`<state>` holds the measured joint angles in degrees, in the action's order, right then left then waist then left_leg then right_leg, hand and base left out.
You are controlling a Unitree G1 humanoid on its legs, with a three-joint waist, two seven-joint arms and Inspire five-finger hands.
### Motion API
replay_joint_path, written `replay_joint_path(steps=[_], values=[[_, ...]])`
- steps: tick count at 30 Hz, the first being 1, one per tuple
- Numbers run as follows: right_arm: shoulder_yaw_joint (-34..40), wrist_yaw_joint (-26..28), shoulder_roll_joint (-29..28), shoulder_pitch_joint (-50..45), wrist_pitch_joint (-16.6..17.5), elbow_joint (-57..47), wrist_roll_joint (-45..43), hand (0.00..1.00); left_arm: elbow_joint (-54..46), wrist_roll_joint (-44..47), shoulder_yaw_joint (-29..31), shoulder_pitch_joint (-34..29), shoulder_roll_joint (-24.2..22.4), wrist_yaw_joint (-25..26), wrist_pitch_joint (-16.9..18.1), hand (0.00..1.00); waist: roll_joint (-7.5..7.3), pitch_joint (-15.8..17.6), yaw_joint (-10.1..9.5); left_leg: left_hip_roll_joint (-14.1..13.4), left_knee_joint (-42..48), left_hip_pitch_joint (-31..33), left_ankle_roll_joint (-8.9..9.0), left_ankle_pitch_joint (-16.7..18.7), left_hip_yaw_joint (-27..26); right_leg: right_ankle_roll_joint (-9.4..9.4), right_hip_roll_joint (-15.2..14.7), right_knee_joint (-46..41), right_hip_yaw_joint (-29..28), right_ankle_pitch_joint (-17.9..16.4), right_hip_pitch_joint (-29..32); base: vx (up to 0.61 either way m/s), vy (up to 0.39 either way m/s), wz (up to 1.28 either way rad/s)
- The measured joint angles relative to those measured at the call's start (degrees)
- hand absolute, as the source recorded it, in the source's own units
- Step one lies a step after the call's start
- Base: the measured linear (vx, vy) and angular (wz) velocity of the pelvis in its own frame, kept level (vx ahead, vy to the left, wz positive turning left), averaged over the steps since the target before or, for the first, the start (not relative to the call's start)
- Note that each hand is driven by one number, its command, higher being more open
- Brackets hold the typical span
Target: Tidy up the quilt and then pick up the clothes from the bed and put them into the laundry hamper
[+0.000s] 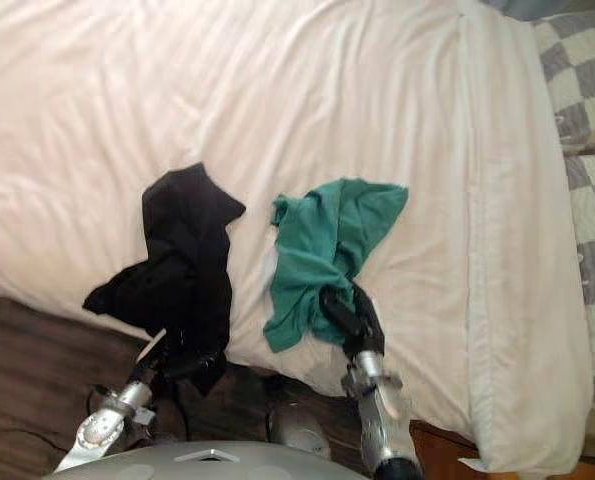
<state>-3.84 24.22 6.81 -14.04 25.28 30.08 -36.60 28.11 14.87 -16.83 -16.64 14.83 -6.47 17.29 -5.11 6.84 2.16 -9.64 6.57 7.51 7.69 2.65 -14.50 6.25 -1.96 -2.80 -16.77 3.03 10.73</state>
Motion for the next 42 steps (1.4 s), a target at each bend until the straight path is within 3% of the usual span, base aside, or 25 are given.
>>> replay_joint_path(steps=[2,5,7,14,17,18,19,20,21,22,23,24,25,27,28,29,30,31,32,33,34,36,37,40,42], values=[[0.2,3.7,-1.6,-4.4,-1.6,-1.4,-2.7,0.00,1.1,0.3,-0.9,-0.4,-1.7,2.8,-0.1,0.00,0.91,-0.9,1.32,1.2,-1.5,-1.0,-0.47,-0.6,0.6,0.65,-1.1,-0.7,1.4,-0.6,-0.6,-0.02,0.043,0.23],[0.1,5.7,-4.4,-11.6,-3.5,-3.1,-2.5,0.00,2.2,1.0,-1.2,-0.8,-4.7,3.6,0.0,0.00,-0.06,-1.7,2.97,4.4,-2.8,-2.9,-1.27,-1.1,5.0,1.13,-4.0,-5.8,3.4,-7.8,-2.7,-0.06,0.025,0.88],[-1.2,5.7,-4.8,-16.8,-5.8,-4.0,-1.2,0.00,2.3,4.6,-0.3,-1.8,-6.6,2.4,-0.1,0.00,0.40,-2.8,3.33,6.1,-3.1,-3.2,-1.68,-1.6,10.3,0.53,-4.0,-9.9,4.3,-13.3,-4.5,-0.04,-0.028,1.27],[-1.4,6.7,-4.1,-17.6,-6.9,-4.9,6.5,0.00,3.1,15.1,5.4,-3.6,-8.2,-0.4,-1.8,0.00,3.36,-6.4,1.25,7.5,-10.9,-4.9,-2.18,-8.2,17.9,-0.70,-4.9,-8.0,12.7,-15.3,-9.0,0.02,-0.034,0.80],[-1.2,6.6,-4.1,-16.6,-7.3,-4.0,7.1,0.00,3.1,17.7,6.7,-3.3,-8.1,-2.4,-2.5,0.00,3.31,-6.7,1.27,9.2,-11.6,-2.2,-2.90,-10.9,23.8,-0.63,-5.8,-8.1,18.6,-16.7,-10.0,0.06,-0.047,1.35],[-0.9,5.3,-4.3,-16.7,-7.6,-4.0,7.0,0.00,2.8,18.4,6.9,-3.2,-7.8,-3.9,-2.8,0.00,2.58,-6.5,1.28,9.9,-11.5,-1.1,-8.54,-10.0,20.2,-0.14,-8.1,-8.0,23.8,-16.0,-11.4,0.07,-0.003,1.58],[-0.7,4.5,-4.5,-17.1,-7.6,-4.1,7.0,0.00,2.8,18.4,6.9,-3.2,-7.9,-4.6,-3.3,0.00,2.02,-6.5,1.60,9.9,-10.9,-0.5,-12.49,-8.7,14.9,-0.05,-9.2,-7.8,26.6,-16.0,-12.5,0.14,0.047,2.56],[0.3,2.1,-4.2,-18.8,-7.5,-5.6,6.5,0.00,2.6,18.2,6.0,-3.2,-8.7,-5.9,-3.9,0.00,2.18,-6.4,1.99,8.5,-6.3,2.6,-17.45,-9.9,5.9,-0.19,-9.9,-10.2,30.8,-15.8,-14.0,0.15,0.068,2.28],[0.7,1.4,-4.0,-19.2,-7.6,-6.0,6.3,0.00,2.2,18.2,5.5,-3.3,-8.8,-6.0,-4.0,0.00,2.95,-6.4,1.85,8.5,-4.7,3.3,-16.67,-11.6,5.3,-0.38,-9.9,-12.3,31.5,-15.9,-14.1,0.17,0.091,2.69],[1.2,-0.1,-4.2,-19.2,-8.2,-6.7,5.2,0.00,1.1,18.2,5.3,-3.7,-9.6,-5.5,-4.8,0.00,3.85,-5.5,2.00,9.0,-4.9,3.3,-16.12,-14.6,3.9,-3.08,-9.3,-19.0,31.5,-15.2,-12.9,0.08,0.095,2.30],[1.6,-0.8,-3.7,-19.5,-8.7,-8.9,4.2,0.00,-0.1,18.2,5.5,-3.8,-10.6,-4.5,-5.4,0.00,5.82,-4.6,2.74,8.8,-7.1,3.0,-15.34,-16.6,4.1,-4.96,-6.6,-18.6,29.7,-18.1,-12.7,0.05,0.092,2.33],[1.6,-0.8,-3.6,-19.6,-8.9,-10.4,4.2,0.00,-1.2,18.2,5.8,-3.9,-11.0,-3.7,-5.6,0.00,5.76,-4.5,2.78,9.2,-8.4,2.6,-15.26,-16.4,4.1,-5.09,-5.0,-15.6,28.9,-18.9,-12.8,0.01,0.126,2.08],[1.3,-0.8,-4.2,-19.1,-9.8,-12.0,4.3,0.00,-1.5,18.7,6.9,-3.9,-10.8,-3.5,-6.1,0.00,3.92,-3.5,2.35,11.5,-9.7,1.8,-13.86,-14.1,2.7,-3.88,-5.5,-12.1,28.4,-19.9,-13.2,-0.02,0.114,1.58],[0.8,-1.1,-4.2,-18.2,-11.4,-13.1,4.4,0.00,-0.4,18.7,8.2,-4.4,-11.9,-3.4,-8.2,0.00,3.91,-3.3,1.85,12.1,-7.1,1.9,-13.49,-9.9,-0.7,-2.17,-7.0,-11.9,32.8,-19.8,-16.5,-0.02,0.093,1.56],[-0.1,-1.0,-3.9,-18.9,-11.9,-15.5,4.8,0.00,-2.4,18.5,8.2,-6.0,-11.7,-3.8,-7.9,0.00,4.16,-3.0,1.01,12.3,-5.3,2.3,-12.15,-6.8,-3.1,-3.39,-7.5,-10.6,33.9,-20.6,-18.4,-0.01,0.108,1.29],[-0.8,-1.0,-4.4,-19.2,-11.9,-16.6,5.4,0.00,-3.1,18.7,8.4,-6.6,-11.6,-4.2,-7.3,0.00,2.43,-3.0,1.07,12.7,-3.9,2.4,-11.25,-4.6,-5.2,-4.44,-9.0,-9.3,34.7,-21.6,-19.5,-0.02,0.144,1.10],[-1.4,-1.1,-5.4,-19.4,-11.6,-17.6,7.2,0.00,-4.3,19.0,8.9,-6.6,-10.7,-4.8,-7.2,0.00,1.89,-2.8,0.11,10.7,12.5,6.9,-16.04,0.2,-5.6,-4.29,-11.3,-10.1,37.2,-22.0,-19.7,0.02,0.097,0.64],[-2.7,-1.1,-5.3,-19.6,-11.6,-18.3,7.7,0.00,-4.9,19.4,8.8,-7.2,-10.5,-5.6,-7.2,0.00,4.10,-2.6,-1.60,6.8,24.5,7.8,-14.04,4.8,-4.5,-4.32,-10.2,-10.7,37.4,-22.3,-20.3,0.03,0.080,0.41],[-3.0,-1.1,-4.5,-20.0,-11.6,-19.0,8.4,0.00,-5.3,19.5,8.6,-7.9,-11.1,-6.0,-7.2,0.00,5.42,-3.0,-1.74,6.1,23.0,7.1,-10.66,7.3,-1.9,-3.27,-9.3,-11.1,37.4,-22.6,-20.4,0.05,0.118,0.42],[-3.7,-1.2,-4.7,-19.3,-11.8,-18.2,9.9,0.00,-4.5,20.1,8.4,-7.9,-10.9,-6.3,-7.3,0.00,5.25,-2.7,-1.06,8.7,19.0,6.0,-10.79,9.4,0.4,-2.00,-10.4,-12.9,37.6,-23.0,-20.2,0.07,0.147,0.78],[-4.0,-1.5,-4.7,-19.1,-12.1,-18.0,11.8,0.00,-3.2,20.6,8.3,-7.5,-11.2,-6.2,-7.3,0.00,4.29,-2.4,-0.76,11.5,13.7,4.0,-11.48,6.7,1.6,-2.26,-11.9,-15.3,36.5,-20.9,-19.3,0.09,0.166,1.07],[-4.8,-1.7,-4.8,-19.1,-12.1,-17.5,12.2,0.00,-3.0,20.5,7.6,-8.1,-10.7,-6.3,-7.2,0.00,4.04,-2.3,-0.55,13.3,8.5,2.4,-12.03,4.0,4.1,-2.31,-12.5,-18.4,35.4,-17.7,-17.9,0.11,0.107,0.82],[-5.2,-1.8,-4.7,-19.5,-12.1,-17.2,13.0,0.00,-3.6,20.5,7.1,-9.1,-10.2,-6.4,-7.0,0.00,3.03,-1.9,-0.80,14.3,5.8,1.1,-12.01,3.1,5.4,-2.02,-13.0,-21.3,35.0,-16.3,-16.9,0.15,0.101,0.60],[-5.5,-2.3,-4.6,-20.3,-12.0,-17.3,13.4,0.00,-3.9,20.5,7.1,-9.9,-9.0,-6.6,-7.0,0.00,2.18,-1.4,-0.63,16.5,0.9,-2.4,-12.93,0.8,10.3,-4.73,-13.5,-35.2,28.6,-12.6,-10.8,0.16,0.076,0.80],[-7.0,-3.9,-4.8,-22.4,-11.7,-17.3,13.2,0.00,-3.8,20.4,6.9,-9.6,-8.7,-6.8,-6.9,0.00,2.15,-1.5,0.16,17.2,0.1,-3.7,-13.16,0.5,15.7,-4.12,-7.9,-38.7,18.9,-17.8,-7.7,0.17,0.009,1.24]])
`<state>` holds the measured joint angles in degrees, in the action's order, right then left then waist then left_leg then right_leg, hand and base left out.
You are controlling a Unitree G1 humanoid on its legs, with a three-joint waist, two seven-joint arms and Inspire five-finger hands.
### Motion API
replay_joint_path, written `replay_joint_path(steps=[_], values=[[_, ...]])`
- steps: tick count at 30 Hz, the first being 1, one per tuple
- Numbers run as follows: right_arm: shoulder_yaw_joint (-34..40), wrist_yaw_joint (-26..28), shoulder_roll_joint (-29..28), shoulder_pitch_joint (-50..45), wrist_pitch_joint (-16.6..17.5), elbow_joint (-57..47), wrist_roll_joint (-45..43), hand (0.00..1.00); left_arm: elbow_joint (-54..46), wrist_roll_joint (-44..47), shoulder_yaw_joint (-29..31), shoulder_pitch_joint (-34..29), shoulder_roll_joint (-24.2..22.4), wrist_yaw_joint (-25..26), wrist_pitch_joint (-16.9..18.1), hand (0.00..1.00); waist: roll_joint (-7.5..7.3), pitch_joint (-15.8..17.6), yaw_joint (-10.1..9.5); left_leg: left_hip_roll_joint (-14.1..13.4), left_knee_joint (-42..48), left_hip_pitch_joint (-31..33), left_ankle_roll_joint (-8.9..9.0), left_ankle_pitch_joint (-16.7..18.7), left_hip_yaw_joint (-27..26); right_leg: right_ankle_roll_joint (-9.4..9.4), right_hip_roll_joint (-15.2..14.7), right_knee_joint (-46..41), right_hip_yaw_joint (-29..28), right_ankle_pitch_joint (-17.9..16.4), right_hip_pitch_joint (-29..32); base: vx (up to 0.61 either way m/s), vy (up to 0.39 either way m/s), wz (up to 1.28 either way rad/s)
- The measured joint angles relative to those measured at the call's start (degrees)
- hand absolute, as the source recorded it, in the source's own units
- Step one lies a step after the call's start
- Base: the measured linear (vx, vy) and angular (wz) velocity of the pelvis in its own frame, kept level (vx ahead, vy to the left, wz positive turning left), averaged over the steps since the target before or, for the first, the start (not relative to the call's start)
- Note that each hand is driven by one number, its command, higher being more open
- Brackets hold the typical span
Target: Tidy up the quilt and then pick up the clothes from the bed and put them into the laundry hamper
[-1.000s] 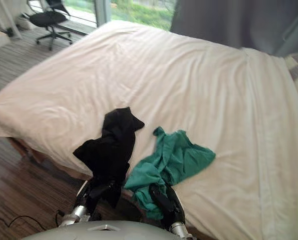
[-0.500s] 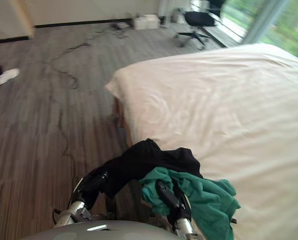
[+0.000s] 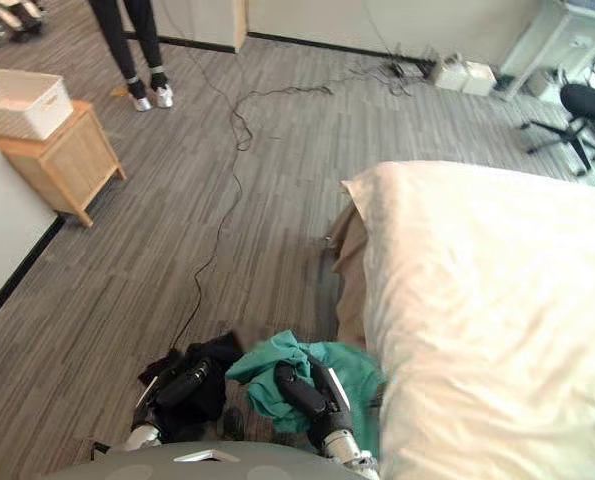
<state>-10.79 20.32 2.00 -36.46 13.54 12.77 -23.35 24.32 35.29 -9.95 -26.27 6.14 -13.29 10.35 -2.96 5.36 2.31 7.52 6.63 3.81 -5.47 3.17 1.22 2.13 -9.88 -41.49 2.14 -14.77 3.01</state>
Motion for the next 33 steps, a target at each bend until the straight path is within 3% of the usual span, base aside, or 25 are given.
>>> replay_joint_path(steps=[2,4,6,7,8,10,13,16,17,18,23,24,26,29,31,33], values=[[-1.1,-1.1,0.1,-1.0,1.6,-0.5,-0.3,0.00,0.0,0.0,-1.1,0.9,0.4,-0.9,0.1,0.00,0.04,0.0,0.05,0.2,-0.8,-1.5,0.03,0.0,4.7,0.57,5.2,1.5,-5.4,-2.7,2.1,0.12,-0.033,1.18],[-1.7,-1.4,0.3,-1.2,2.2,-0.2,-1.8,0.00,0.3,0.0,-2.8,1.2,0.8,-1.4,-0.1,0.00,0.22,-0.2,0.45,0.3,-1.3,-3.3,-0.44,1.0,7.3,0.46,7.8,6.4,-8.6,-3.3,2.5,0.12,-0.073,1.04],[-2.0,-1.3,0.5,-1.2,2.4,-0.2,-3.0,0.00,0.6,-0.2,-4.0,1.4,1.1,-1.8,-0.7,0.00,0.09,-1.3,0.11,0.1,-0.3,-4.2,-0.24,3.4,4.8,0.56,7.6,15.4,-10.3,-2.5,1.5,0.15,-0.083,0.48],[-2.3,-0.8,0.3,-1.4,2.9,-0.3,-4.4,0.00,0.1,-0.4,-4.5,1.7,2.2,-1.9,-1.1,0.00,-1.13,-2.1,0.03,-0.2,1.4,-4.2,0.22,5.7,-1.4,-0.04,5.0,21.9,-10.0,4.1,-0.1,0.16,-0.107,0.06],[-1.9,-0.6,0.5,-1.2,3.0,-0.1,-5.5,0.00,1.4,-0.4,-4.9,3.2,2.0,-1.8,-2.1,0.00,-0.68,-3.5,-0.45,-0.3,3.3,-4.3,0.73,6.9,-3.2,2.17,4.3,22.9,-10.1,3.3,-1.3,0.21,-0.124,-0.03],[-0.5,0.4,1.2,-1.2,3.0,-0.9,-6.6,0.00,1.6,-0.4,-6.1,3.5,1.6,-1.1,-3.4,0.00,0.92,-5.0,0.04,-0.4,3.4,-4.2,1.08,7.0,-3.5,2.03,4.3,24.4,-9.8,3.4,-2.4,0.20,-0.071,0.10],[1.3,0.6,1.6,-0.6,2.4,-3.9,-6.7,0.00,-0.2,-0.4,-7.4,3.7,1.5,-1.1,-4.2,0.00,2.01,-5.8,0.95,-0.9,2.9,-5.2,1.04,6.9,-4.7,1.78,4.7,24.8,-9.3,3.9,-3.6,0.19,-0.051,0.33],[1.2,0.6,2.1,0.3,1.2,-5.3,-6.8,0.00,-0.7,-0.5,-7.3,2.6,1.6,-1.1,-4.1,0.00,3.23,-5.5,0.76,-3.9,2.2,-7.4,1.28,6.6,-4.4,0.61,7.8,22.1,-9.0,5.3,-3.0,0.17,-0.078,0.05],[1.0,0.6,2.1,0.3,0.8,-5.5,-6.8,0.00,-0.9,-0.6,-7.2,2.3,1.7,-1.0,-4.1,0.00,3.05,-5.5,0.77,-4.2,2.3,-7.6,1.42,6.6,-4.4,0.25,8.2,22.6,-9.0,4.5,-2.8,0.10,-0.060,-0.01],[1.1,0.2,3.3,-5.3,-0.8,-7.7,-6.9,0.00,-8.8,-2.0,-9.7,-3.5,0.5,-1.0,-4.4,0.00,3.33,-7.4,2.53,-6.2,5.2,-5.7,4.46,10.5,-7.0,-0.19,9.2,30.7,-10.3,6.9,-3.1,0.00,0.000,0.00],[1.1,0.2,3.1,-4.5,-0.8,-7.7,-6.9,0.00,-8.6,-2.0,-9.5,-3.4,0.4,-1.0,-4.3,0.00,3.73,-6.9,2.47,-6.6,4.7,-6.3,4.50,10.5,-8.3,-0.40,9.4,31.4,-10.5,6.7,-2.9,0.00,0.000,-0.11],[1.1,0.3,3.0,-3.3,-0.8,-6.6,-6.9,0.00,-7.2,-2.0,-9.5,-2.9,0.4,-1.0,-3.8,0.00,3.80,-7.0,2.29,-7.1,4.0,-6.4,4.71,10.4,-9.1,-1.22,8.6,31.9,-7.6,6.2,-3.0,-0.01,0.013,-0.38],[1.0,0.3,2.0,-0.4,-1.0,-3.2,-6.8,0.00,-3.7,-2.0,-9.5,-1.0,0.6,-0.9,-2.7,0.00,3.50,-7.0,2.38,-7.3,3.2,-6.5,5.22,10.0,-9.6,0.19,6.4,33.3,-1.3,8.0,-3.1,0.00,0.007,-0.20],[1.1,0.2,1.7,5.8,-2.2,6.3,-6.9,0.00,4.4,-2.2,-10.3,2.8,0.3,0.6,-1.0,0.00,2.38,-6.1,2.28,-7.8,1.0,-7.6,6.09,8.3,-8.6,0.77,6.2,36.4,3.1,9.9,-5.0,0.05,-0.078,0.29],[1.2,-0.1,1.8,9.6,-3.1,11.7,-6.8,0.00,5.8,-2.7,-10.4,3.3,0.5,2.1,0.7,0.00,2.45,-4.8,1.59,-8.5,1.4,-8.3,6.36,8.3,-8.6,0.72,6.4,37.7,7.0,10.3,-6.7,0.03,-0.098,0.30],[1.6,-1.0,2.7,13.4,-3.2,15.3,-6.8,0.00,6.6,-2.9,-9.8,4.4,0.2,3.3,4.6,0.00,2.52,-2.8,0.29,-9.6,9.4,-4.9,9.10,10.0,-10.1,0.14,6.0,37.7,13.1,9.8,-8.3,-0.01,-0.101,0.44]])
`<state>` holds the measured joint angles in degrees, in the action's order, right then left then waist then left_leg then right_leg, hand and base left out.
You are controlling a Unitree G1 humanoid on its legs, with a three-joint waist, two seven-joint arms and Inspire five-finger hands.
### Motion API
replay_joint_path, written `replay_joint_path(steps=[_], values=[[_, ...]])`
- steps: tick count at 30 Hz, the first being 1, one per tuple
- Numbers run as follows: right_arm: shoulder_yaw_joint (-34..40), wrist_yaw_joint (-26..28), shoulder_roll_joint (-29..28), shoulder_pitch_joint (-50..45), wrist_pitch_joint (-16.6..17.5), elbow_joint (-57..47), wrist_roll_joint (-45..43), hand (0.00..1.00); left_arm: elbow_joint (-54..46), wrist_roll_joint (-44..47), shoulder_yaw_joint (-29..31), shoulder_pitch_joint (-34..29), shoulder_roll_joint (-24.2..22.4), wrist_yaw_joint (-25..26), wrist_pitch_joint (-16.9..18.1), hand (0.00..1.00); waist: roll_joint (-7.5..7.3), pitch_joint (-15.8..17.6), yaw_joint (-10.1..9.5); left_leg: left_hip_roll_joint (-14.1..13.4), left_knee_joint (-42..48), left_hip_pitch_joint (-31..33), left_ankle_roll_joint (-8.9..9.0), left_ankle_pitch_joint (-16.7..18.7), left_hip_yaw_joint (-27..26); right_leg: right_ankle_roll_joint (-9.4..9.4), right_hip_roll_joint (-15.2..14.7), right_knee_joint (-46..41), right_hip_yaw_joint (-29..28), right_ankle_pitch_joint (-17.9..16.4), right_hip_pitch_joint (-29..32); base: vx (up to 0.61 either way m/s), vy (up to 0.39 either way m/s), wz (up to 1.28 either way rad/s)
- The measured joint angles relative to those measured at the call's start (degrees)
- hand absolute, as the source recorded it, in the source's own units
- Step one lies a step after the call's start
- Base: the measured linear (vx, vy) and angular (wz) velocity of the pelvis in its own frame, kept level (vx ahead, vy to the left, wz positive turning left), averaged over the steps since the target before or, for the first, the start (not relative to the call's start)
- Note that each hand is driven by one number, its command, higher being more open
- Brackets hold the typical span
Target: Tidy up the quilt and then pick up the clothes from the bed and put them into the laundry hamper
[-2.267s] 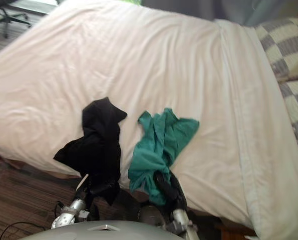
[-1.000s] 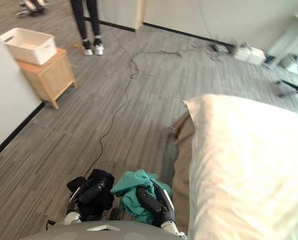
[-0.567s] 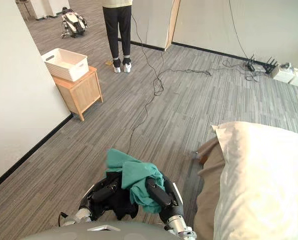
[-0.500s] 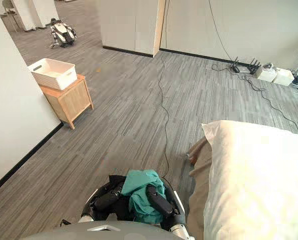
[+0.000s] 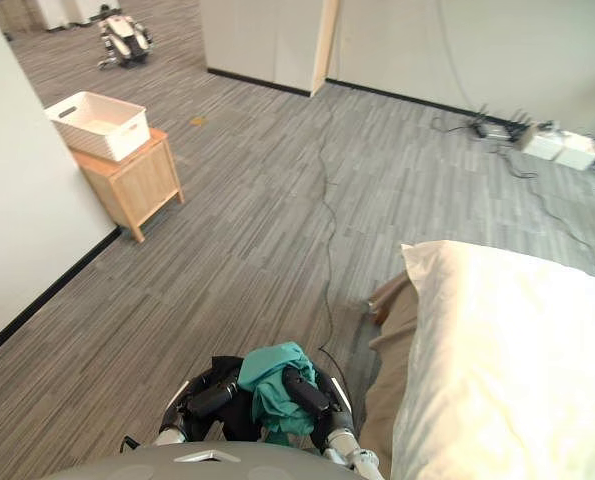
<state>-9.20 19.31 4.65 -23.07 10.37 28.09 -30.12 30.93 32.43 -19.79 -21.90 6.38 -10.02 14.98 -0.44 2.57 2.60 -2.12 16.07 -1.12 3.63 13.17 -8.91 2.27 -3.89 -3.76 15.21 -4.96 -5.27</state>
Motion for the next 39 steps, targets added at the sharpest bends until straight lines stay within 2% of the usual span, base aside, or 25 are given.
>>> replay_joint_path(steps=[1,3,4,6,8,12,14,15,17,19,21,22,24,25,27,29,30,31,32,33,35,36,37,38,39], values=[[0.3,-0.1,0.1,0.8,0.0,0.4,0.1,0.00,-0.2,-0.6,0.2,0.4,0.1,0.6,1.1,0.00,0.12,0.5,-0.30,-0.3,4.0,2.3,0.08,0.1,-0.8,-0.41,-0.2,-0.1,0.6,-0.3,0.0,-0.02,-0.078,0.65],[1.7,-1.2,1.5,4.5,0.0,0.7,0.7,0.00,-2.2,-1.5,2.9,2.5,-0.4,3.0,3.1,0.00,1.78,5.7,-0.93,-3.7,22.1,10.5,0.62,-1.0,-2.9,-0.93,0.3,-0.4,4.1,-0.6,-3.0,0.03,-0.040,0.77],[1.8,-1.7,2.0,5.8,0.0,0.8,0.7,0.00,-2.1,-1.6,3.8,2.9,-0.6,3.7,3.2,0.00,1.79,7.1,-1.34,-4.9,26.0,12.3,0.77,-0.9,-4.3,-1.29,0.3,-0.6,5.0,-0.8,-4.1,0.04,0.000,0.59],[3.0,-2.7,2.9,7.4,0.0,0.9,2.6,0.00,-2.1,-2.1,4.6,3.2,-0.4,5.7,3.0,0.00,3.16,7.8,-2.45,-5.6,23.9,12.6,0.36,-0.2,-5.6,-1.97,0.2,-2.1,5.6,-1.7,-4.7,0.03,0.065,0.28],[4.2,-3.5,3.4,9.1,0.0,1.1,3.7,0.00,-1.9,-2.8,6.2,3.4,-0.3,7.7,2.5,0.00,4.04,7.9,-2.65,-5.4,16.5,10.8,-0.76,-0.3,-6.9,-0.83,0.0,-2.5,6.0,-3.0,-4.9,0.06,0.126,0.22],[4.7,-4.7,1.8,10.4,-1.2,1.5,7.3,0.00,-0.2,-2.5,10.2,4.3,0.9,9.4,1.7,0.00,1.73,9.6,-4.15,-6.2,20.4,12.5,-0.59,1.4,-11.4,0.23,-0.6,1.5,8.5,-2.1,-9.9,0.08,0.120,0.33],[4.6,-4.8,2.6,10.6,-1.5,3.6,7.4,0.00,1.1,-2.6,9.9,3.1,0.0,9.1,0.7,0.00,3.51,8.5,-4.54,-6.2,15.0,12.0,-6.84,1.2,-11.2,1.60,0.0,1.4,8.7,-3.7,-10.6,0.09,0.140,0.27],[4.6,-5.4,2.3,11.2,-1.7,5.6,7.4,0.00,1.9,-2.9,10.5,3.0,-0.3,9.0,0.6,0.00,3.03,7.8,-5.42,-4.9,14.7,11.6,-7.42,2.4,-11.7,2.29,-1.6,-0.1,8.4,-5.0,-10.5,0.21,0.241,0.05],[4.1,-5.9,2.2,11.3,-2.0,6.1,8.0,0.00,2.5,-3.9,11.4,2.2,-1.0,8.2,0.1,0.00,2.75,6.6,-6.32,-3.4,14.3,11.6,-8.52,4.3,-12.5,4.06,-3.7,-5.1,7.9,-7.3,-8.3,0.25,0.208,-0.02],[3.7,-6.3,1.3,11.4,-2.1,6.1,9.5,0.00,2.9,-4.3,11.4,1.8,-0.9,8.0,-0.2,0.00,2.56,5.9,-6.16,-2.0,13.7,11.4,-9.95,5.4,-12.8,7.12,-6.5,-19.6,4.7,-10.1,-2.8,0.25,0.104,0.10],[2.6,-7.4,-0.6,11.3,-2.2,6.2,9.5,0.00,2.9,-8.9,11.2,2.0,0.0,7.6,-0.1,0.00,1.05,6.2,-5.91,0.7,9.9,6.9,-9.82,5.5,-12.6,11.79,-9.9,-47.5,0.4,-7.2,6.6,0.35,0.046,0.08],[2.3,-7.4,-0.9,11.3,-2.2,6.2,9.4,0.00,2.8,-11.4,10.2,2.1,0.8,7.6,-0.1,0.00,0.55,6.5,-5.40,2.0,6.9,3.7,-9.71,5.0,-12.5,8.95,-11.2,-56.1,1.2,-8.1,9.9,0.29,0.010,0.02],[2.4,-7.8,-0.6,11.1,-2.2,5.8,9.4,0.00,1.5,-13.3,7.0,2.4,2.0,7.8,-0.4,0.00,0.85,6.7,-4.08,2.9,3.6,0.4,-10.11,4.0,-11.4,5.26,-11.6,-59.1,2.9,-10.2,15.0,0.24,0.000,0.25],[2.4,-8.1,-0.6,10.9,-2.2,5.6,9.4,0.00,0.7,-13.9,5.8,2.4,2.2,8.0,-0.5,0.00,0.96,6.7,-3.44,3.0,2.9,-0.3,-10.00,3.8,-10.7,4.48,-11.6,-58.5,3.3,-10.8,16.6,0.34,-0.044,0.63],[2.8,-9.1,-0.3,9.8,-2.4,3.4,9.1,0.00,-1.4,-15.1,2.4,3.9,2.7,8.2,-1.4,0.00,1.45,7.5,-1.59,3.2,1.1,-3.5,-9.56,3.7,-7.8,2.48,-11.7,-50.6,4.5,-12.1,20.7,0.35,-0.081,0.79],[3.2,-9.5,-0.3,9.5,-2.2,1.8,8.5,0.00,-2.0,-15.1,0.3,6.1,2.7,8.3,-2.0,0.00,2.19,8.4,-0.46,1.8,-0.1,-6.8,-7.58,4.4,-5.0,2.81,-10.7,-34.5,6.1,-11.2,21.4,0.37,-0.153,0.71],[3.2,-9.6,-0.4,9.4,-2.2,1.6,8.2,0.00,-2.2,-15.0,0.1,6.7,2.7,8.2,-2.1,0.00,2.23,8.9,-0.65,0.9,-0.3,-8.4,-6.22,5.1,-4.6,2.85,-10.2,-27.3,6.3,-8.7,21.3,0.35,-0.204,0.42],[3.1,-9.5,-0.8,9.3,-2.2,1.4,7.6,0.00,-2.3,-14.8,0.2,6.8,2.8,8.3,-2.1,0.00,1.78,9.0,-0.95,0.0,-0.4,-10.4,-4.16,6.2,-4.4,2.69,-9.7,-18.8,6.2,-3.6,21.2,0.28,-0.183,0.26],[3.1,-9.5,-1.2,9.2,-2.2,1.4,7.2,0.00,-2.3,-14.7,0.3,6.7,3.1,8.4,-2.1,0.00,1.37,9.0,-0.94,-0.3,-0.5,-11.5,-3.09,6.8,-4.3,2.66,-9.6,-16.2,6.1,-1.2,21.3,0.37,-0.289,0.19],[3.1,-9.5,-1.8,9.1,-2.2,1.3,7.2,0.00,-2.2,-14.5,0.6,6.0,3.9,8.7,-2.4,0.00,0.42,9.3,-0.84,-0.9,-0.5,-14.1,-0.63,8.4,-4.2,2.16,-9.6,-14.3,4.7,2.7,21.5,0.41,-0.373,0.20],[3.3,-9.6,-2.6,7.8,-2.2,0.2,7.2,0.00,-2.2,-13.9,0.7,4.6,5.0,8.7,-2.6,0.00,-0.79,8.0,-0.13,-1.9,-0.5,-15.9,0.75,11.9,-4.2,-0.34,-9.7,-17.0,3.1,4.1,23.0,0.48,-0.487,0.23],[3.6,-9.7,-1.7,8.0,-2.6,-0.7,7.3,0.00,-0.9,-12.6,0.9,4.1,3.6,8.8,-3.0,0.00,1.09,7.3,0.14,-4.9,-0.3,-16.7,2.72,13.6,-4.4,-2.27,-7.8,-22.2,3.8,4.4,25.4,0.60,-0.537,-0.05],[4.3,-9.7,-0.7,8.6,-2.6,-1.8,7.2,0.00,0.1,-12.5,0.9,3.3,2.1,8.7,-3.2,0.00,4.46,6.1,0.31,-8.4,2.3,-15.4,3.75,13.0,-4.7,-3.21,-4.8,-24.0,4.8,0.9,26.6,0.62,-0.543,-0.24],[4.9,-9.8,-0.9,9.5,-2.6,-1.8,7.3,0.00,0.5,-12.6,0.9,3.4,1.6,8.6,-3.2,0.00,4.96,6.5,0.35,-9.9,6.5,-13.3,3.90,11.7,-4.3,-4.38,-3.7,-24.7,4.8,-0.1,26.9,0.54,-0.481,-0.42],[6.2,-9.8,-0.9,10.6,-2.7,-1.8,7.3,0.00,0.7,-12.6,1.1,3.1,0.8,8.5,-3.2,0.00,5.45,6.8,0.51,-12.0,17.6,-8.4,2.52,6.6,-2.5,-5.74,-1.7,-24.6,4.7,-1.6,26.1,0.52,-0.525,-0.45]])
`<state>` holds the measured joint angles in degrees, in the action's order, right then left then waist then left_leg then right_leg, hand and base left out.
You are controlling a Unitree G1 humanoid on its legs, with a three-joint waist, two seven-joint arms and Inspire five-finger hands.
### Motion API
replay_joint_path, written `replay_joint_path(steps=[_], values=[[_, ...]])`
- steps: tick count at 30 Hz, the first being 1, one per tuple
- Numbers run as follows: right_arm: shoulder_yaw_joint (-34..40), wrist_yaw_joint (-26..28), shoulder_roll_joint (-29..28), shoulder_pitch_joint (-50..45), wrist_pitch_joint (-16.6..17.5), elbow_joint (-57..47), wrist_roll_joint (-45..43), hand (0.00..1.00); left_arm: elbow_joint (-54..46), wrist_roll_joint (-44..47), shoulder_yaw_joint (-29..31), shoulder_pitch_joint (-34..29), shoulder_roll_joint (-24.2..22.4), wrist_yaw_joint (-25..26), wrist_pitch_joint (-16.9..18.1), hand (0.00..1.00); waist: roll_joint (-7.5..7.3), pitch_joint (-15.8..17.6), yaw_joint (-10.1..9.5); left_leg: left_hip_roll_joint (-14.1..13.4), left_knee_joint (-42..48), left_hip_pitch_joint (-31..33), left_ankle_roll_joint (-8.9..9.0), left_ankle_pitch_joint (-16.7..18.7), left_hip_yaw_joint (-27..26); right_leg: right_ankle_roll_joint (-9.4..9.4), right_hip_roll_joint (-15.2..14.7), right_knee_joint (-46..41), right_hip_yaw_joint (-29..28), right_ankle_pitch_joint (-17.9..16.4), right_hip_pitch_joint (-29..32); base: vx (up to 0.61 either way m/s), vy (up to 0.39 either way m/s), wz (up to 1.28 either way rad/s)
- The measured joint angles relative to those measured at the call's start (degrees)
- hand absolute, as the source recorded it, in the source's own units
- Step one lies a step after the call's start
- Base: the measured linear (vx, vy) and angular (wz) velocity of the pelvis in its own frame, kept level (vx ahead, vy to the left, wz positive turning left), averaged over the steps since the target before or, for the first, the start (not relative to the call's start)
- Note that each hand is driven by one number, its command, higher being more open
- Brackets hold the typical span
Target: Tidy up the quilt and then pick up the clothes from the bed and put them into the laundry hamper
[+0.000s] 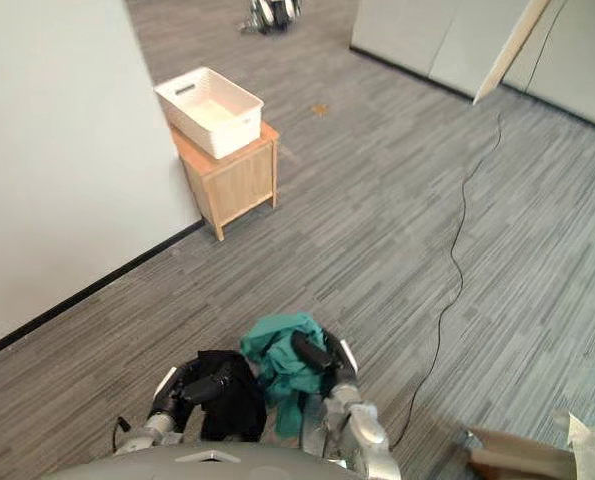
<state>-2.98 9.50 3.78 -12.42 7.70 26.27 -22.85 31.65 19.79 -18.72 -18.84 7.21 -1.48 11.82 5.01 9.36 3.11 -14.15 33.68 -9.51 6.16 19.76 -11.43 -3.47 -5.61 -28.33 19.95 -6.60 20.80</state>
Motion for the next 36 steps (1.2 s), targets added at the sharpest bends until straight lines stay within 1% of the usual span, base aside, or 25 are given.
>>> replay_joint_path(steps=[1,3,4,5,6,7,9,10,12,14,15,16,17,18,21,22,24,26,28,30,31,32,33,35,36], values=[[0.5,0.3,0.1,0.6,0.0,-0.1,0.0,0.00,0.1,-0.5,0.2,-0.2,-0.8,-0.3,0.4,0.00,1.13,0.7,0.02,-2.6,13.5,6.1,-2.95,-7.7,3.2,-0.52,3.0,2.5,-0.5,-1.4,-3.2,0.51,-0.497,-0.46],[0.8,0.4,1.0,1.1,0.0,0.0,0.0,0.00,-0.7,-2.6,0.5,-0.9,-2.4,-0.4,2.4,0.00,1.97,2.0,-1.16,-2.8,32.7,14.0,-2.99,-8.7,8.3,-1.58,7.6,7.6,-2.4,-2.1,-10.3,0.46,-0.339,-0.64],[0.8,0.6,1.0,1.2,0.0,0.0,0.0,0.00,-1.3,-2.6,0.5,-0.8,-2.3,-0.6,3.1,0.00,1.65,2.3,-1.67,-1.5,36.7,16.0,-2.60,-8.5,9.5,-2.04,8.6,9.1,-3.4,-2.4,-12.7,0.49,-0.297,-0.91],[0.7,1.5,0.9,1.3,0.0,0.0,0.0,0.00,-2.7,-2.5,0.7,-0.9,-2.2,-0.5,4.3,0.00,0.64,3.0,-2.32,1.8,40.3,19.9,-2.78,-8.2,11.3,-2.65,9.8,11.8,-5.1,-2.8,-17.1,0.49,-0.259,-0.89],[0.7,2.4,0.9,1.8,0.1,-0.1,0.0,0.00,-4.4,-2.5,1.1,-1.0,-2.1,-0.6,4.9,0.00,-0.25,3.5,-2.89,5.4,38.8,23.7,-3.01,-7.9,11.9,-2.80,10.6,14.2,-6.8,-2.8,-20.6,0.48,-0.248,-0.90],[0.7,2.8,1.0,2.1,0.1,-0.1,0.0,0.00,-5.3,-2.5,1.3,-1.2,-2.0,-0.6,5.4,0.00,-0.45,3.7,-3.02,6.9,36.7,25.8,-2.85,-7.4,11.7,-2.82,10.9,15.2,-7.5,-2.8,-22.0,0.49,-0.234,-0.90],[0.6,2.9,1.2,3.3,0.1,-0.1,0.0,0.00,-6.2,-2.4,1.8,-0.8,-2.1,-0.5,6.1,0.00,-0.86,4.8,-3.37,11.6,18.9,30.7,-3.47,-6.4,7.9,-2.92,11.0,18.1,-9.7,-2.8,-26.9,0.49,-0.193,-0.84],[0.6,2.9,1.2,3.4,0.1,-0.2,0.0,0.00,-6.3,-2.4,1.8,-0.8,-2.0,-0.4,6.1,0.00,-0.75,4.8,-3.42,12.2,12.4,31.0,-3.40,-6.8,6.8,-3.15,10.9,18.7,-10.4,-3.0,-28.0,0.59,-0.152,-0.75],[-0.3,3.0,2.3,2.8,0.4,-0.1,0.1,0.00,-6.3,-2.2,1.5,-0.8,-2.2,-0.5,6.1,0.00,-0.35,4.7,-3.59,14.7,-13.9,29.8,-2.29,-14.7,3.5,-1.44,11.4,21.2,-13.4,-4.8,-32.6,0.60,-0.091,-0.73],[-0.4,3.1,2.7,1.7,0.4,0.2,0.1,0.00,-5.7,-2.1,1.2,-0.9,-2.4,-0.5,6.1,0.00,0.72,4.2,-3.81,14.6,-23.3,28.7,-2.51,-19.6,2.5,0.15,12.5,22.8,-15.4,-6.4,-36.0,0.50,0.008,-0.66],[-0.6,3.0,2.4,0.9,0.5,0.9,0.1,0.00,-5.1,-2.1,0.9,-0.9,-1.9,-0.4,5.8,0.00,-0.40,3.3,-4.50,14.7,-22.9,28.8,-7.23,-24.7,1.6,0.46,11.9,23.4,-16.0,-10.3,-39.0,0.59,0.048,-0.64],[-0.6,3.0,2.3,0.8,0.5,1.1,0.1,0.00,-5.7,-2.0,0.7,-1.2,-1.7,-0.4,5.8,0.00,-0.70,2.5,-4.74,15.1,-21.5,29.3,-9.11,-26.4,0.6,0.94,11.3,23.2,-16.3,-11.4,-39.1,0.63,0.054,-0.52],[-0.2,2.8,2.4,0.9,0.8,2.1,0.0,0.00,-6.6,-2.2,0.2,-1.5,-0.7,-0.6,5.7,0.00,-1.23,1.3,-4.61,15.7,-18.1,30.5,-12.89,-25.9,-0.1,1.39,10.4,20.4,-17.2,-12.1,-38.8,0.56,0.024,-0.11],[0.2,2.2,2.5,1.0,0.9,3.5,0.0,0.00,-5.9,-2.2,-0.3,-0.7,-0.4,-0.5,5.8,0.00,-2.03,1.0,-4.48,16.7,-16.4,30.3,-14.53,-23.1,0.2,2.50,8.8,12.4,-16.7,-12.1,-35.7,0.83,0.033,0.10],[-0.6,1.6,1.6,0.8,0.9,5.1,0.0,0.00,-4.0,-2.4,-0.5,2.2,-0.2,0.3,5.4,0.00,-3.66,1.3,-4.26,18.4,-16.5,24.5,-14.47,-18.3,1.7,13.54,6.2,-16.3,-15.6,-6.1,-24.7,0.67,-0.006,0.24],[-1.4,1.6,0.5,0.0,0.9,4.9,0.0,0.00,-4.1,-2.4,-1.0,2.9,-0.1,1.1,4.8,0.00,-4.67,1.8,-3.79,19.0,-17.5,19.3,-14.50,-15.4,3.0,9.72,4.8,-28.2,-15.3,-8.2,-18.9,0.55,-0.048,0.25],[-2.8,1.8,-0.1,-1.4,0.9,2.5,0.0,0.00,-5.0,-2.4,-3.0,3.6,0.0,2.5,3.7,0.00,-4.64,1.7,-2.21,18.9,-18.2,14.2,-14.16,-12.5,5.8,6.55,3.8,-30.3,-14.3,-10.5,-12.6,0.56,-0.087,0.58],[-3.6,2.8,-0.5,-4.7,0.9,-2.1,0.0,0.00,-7.3,-2.3,-4.5,4.5,0.3,3.1,1.6,0.00,-4.62,1.7,-0.97,18.9,-18.9,9.9,-13.49,-10.0,9.0,5.64,1.7,-24.6,-13.8,-11.0,-7.0,0.48,-0.146,0.84],[-3.7,3.9,-1.1,-8.3,0.9,-6.6,0.0,0.00,-8.9,-2.1,-5.8,5.2,0.6,2.8,0.4,0.00,-3.73,1.6,0.42,17.8,-18.3,7.1,-12.45,-7.1,12.4,6.86,-0.6,-12.4,-13.5,-9.8,-4.3,0.43,-0.224,0.91],[-4.2,6.1,-1.6,-10.5,0.9,-11.5,0.1,0.00,-11.0,-2.0,-5.4,5.1,0.8,2.7,0.3,0.00,-3.96,0.8,0.35,16.7,-12.9,6.0,-9.03,-1.5,16.2,7.63,-2.6,6.3,-15.0,-2.2,-4.0,0.51,-0.328,0.83],[-4.5,6.8,-1.9,-10.4,0.9,-12.1,0.1,0.00,-11.7,-2.0,-5.0,4.9,1.0,2.7,0.3,0.00,-4.70,0.3,0.30,16.6,-11.2,5.9,-8.32,0.2,16.9,7.55,-3.1,8.8,-15.7,0.3,-4.1,0.67,-0.501,0.71],[-5.1,7.6,-2.3,-10.3,0.9,-12.6,0.0,0.00,-11.8,-2.0,-4.3,4.9,1.1,2.9,0.1,0.00,-6.04,-0.8,0.24,16.4,-8.7,5.4,-6.46,3.2,17.7,7.62,-4.1,8.5,-14.9,9.6,-4.4,0.65,-0.488,0.51],[-5.2,7.5,-1.4,-8.8,0.8,-12.0,0.0,0.00,-11.1,-1.8,-2.9,5.0,-0.3,3.7,-1.0,0.00,-3.41,-1.4,-0.12,13.8,-8.9,4.2,-5.05,3.5,17.5,6.00,-2.6,4.8,-12.6,6.1,-4.4,0.64,-0.482,0.46],[-5.1,7.6,-1.1,-7.1,1.9,-11.9,0.0,0.00,-11.2,-1.5,-2.2,4.2,-1.2,4.6,-0.9,0.00,-1.60,-2.0,0.11,11.4,-8.4,4.3,-4.31,1.1,16.6,4.98,-1.9,3.8,-10.3,2.4,-5.1,0.45,-0.360,0.48],[-5.0,7.7,-1.1,-6.5,3.1,-11.9,-0.1,0.00,-11.2,-1.1,-1.6,4.1,-1.9,4.6,-0.9,0.00,-0.97,-1.8,0.37,10.0,-4.4,6.5,-2.89,-1.5,15.5,4.68,-1.6,5.7,-8.0,1.1,-7.4,0.42,-0.370,0.75]])
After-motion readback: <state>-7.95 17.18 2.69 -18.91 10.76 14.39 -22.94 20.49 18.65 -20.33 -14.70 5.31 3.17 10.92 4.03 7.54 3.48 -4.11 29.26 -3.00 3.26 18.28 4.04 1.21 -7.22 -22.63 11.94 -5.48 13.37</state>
